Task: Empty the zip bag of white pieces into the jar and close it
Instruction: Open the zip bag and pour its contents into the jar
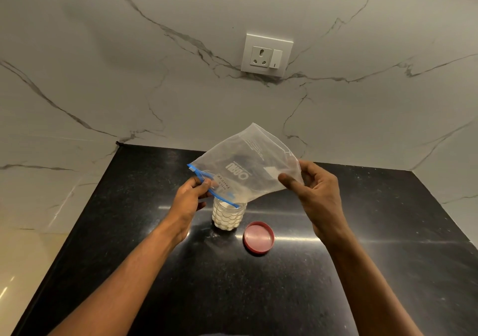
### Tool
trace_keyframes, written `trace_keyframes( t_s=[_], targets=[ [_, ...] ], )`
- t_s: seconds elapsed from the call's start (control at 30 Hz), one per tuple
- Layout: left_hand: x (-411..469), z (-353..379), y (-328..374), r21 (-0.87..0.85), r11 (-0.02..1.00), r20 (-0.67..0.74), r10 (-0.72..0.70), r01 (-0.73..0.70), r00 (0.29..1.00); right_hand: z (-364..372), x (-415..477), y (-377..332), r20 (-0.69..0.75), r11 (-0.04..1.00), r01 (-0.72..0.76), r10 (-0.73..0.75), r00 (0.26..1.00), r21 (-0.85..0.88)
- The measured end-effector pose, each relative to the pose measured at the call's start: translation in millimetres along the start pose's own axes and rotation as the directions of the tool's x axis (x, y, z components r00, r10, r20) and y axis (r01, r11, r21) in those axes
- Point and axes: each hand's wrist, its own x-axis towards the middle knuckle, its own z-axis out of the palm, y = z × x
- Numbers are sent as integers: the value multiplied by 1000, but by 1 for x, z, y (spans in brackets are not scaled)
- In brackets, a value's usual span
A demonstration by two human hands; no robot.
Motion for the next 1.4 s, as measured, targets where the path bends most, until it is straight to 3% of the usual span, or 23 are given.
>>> trace_keyframes(
  t_s=[0.2, 0.27, 0.37, 0.73, 1.13, 1.27, 1.4],
  targets=[
    [-1, 2, 2, -11, 1000, -18, -17, 17, 1000, -9, -2, 7, 99, 994, -105, 106, 989, -12],
    [-1, 2, 2, -16, 1000, -17, -21, 20, 1000, -9, -3, 9, 106, 996, -55, 62, 992, -68],
    [-1, 2, 2, -14, 1000, -24, -24, 24, 999, -5, -9, 7, 65, 997, 12, -7, 998, -75],
    [0, 0, 1, -16, 1000, -25, -26, 26, 999, 4, -11, 18, -68, 997, -34, 39, 997, 76],
    [1, 0, 0, 2, 1000, -39, -8, 8, 999, 10, -16, 21, -154, 983, 148, -130, 979, 111],
    [0, -1, 0, 0, 1000, -37, -6, 6, 999, 12, -11, 20, -93, 981, 136, -124, 988, 138],
    [-1, 0, 0, -1, 1000, -35, 0, 0, 999, 16, -3, 26, 98, 996, -6, -3, 995, 89]
  ],
)
